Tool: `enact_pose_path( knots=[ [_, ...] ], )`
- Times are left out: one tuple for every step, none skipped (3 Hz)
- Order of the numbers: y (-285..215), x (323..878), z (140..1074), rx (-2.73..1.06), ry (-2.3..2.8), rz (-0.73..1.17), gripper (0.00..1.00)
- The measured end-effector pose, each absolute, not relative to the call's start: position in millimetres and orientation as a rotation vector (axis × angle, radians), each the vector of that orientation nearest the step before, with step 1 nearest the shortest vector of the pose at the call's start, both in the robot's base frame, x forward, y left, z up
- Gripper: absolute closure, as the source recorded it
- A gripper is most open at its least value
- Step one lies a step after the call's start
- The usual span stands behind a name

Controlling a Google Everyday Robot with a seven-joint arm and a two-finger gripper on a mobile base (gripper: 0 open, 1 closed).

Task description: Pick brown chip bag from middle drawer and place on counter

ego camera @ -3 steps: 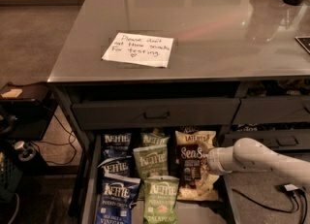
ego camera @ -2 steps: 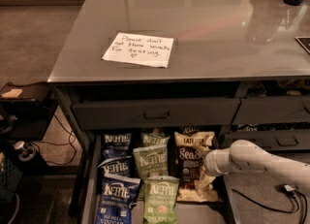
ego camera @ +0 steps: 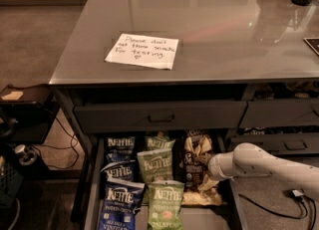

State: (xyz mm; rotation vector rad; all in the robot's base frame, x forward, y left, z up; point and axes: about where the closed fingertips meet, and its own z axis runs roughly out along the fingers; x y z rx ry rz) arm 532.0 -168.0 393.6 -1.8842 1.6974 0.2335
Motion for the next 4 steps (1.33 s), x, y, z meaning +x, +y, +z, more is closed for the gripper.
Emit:
enact_pose_path(
  knots=[
    [-166,526,402,-1.935,1.693,0.197,0.88],
    [-166,515,421,-1.996,1.687,0.171,1.0],
    [-172,507,445,-2.041,1.692,0.144,1.0],
    [-181,507,475,-2.023,1.718,0.151,1.0]
  ],
)
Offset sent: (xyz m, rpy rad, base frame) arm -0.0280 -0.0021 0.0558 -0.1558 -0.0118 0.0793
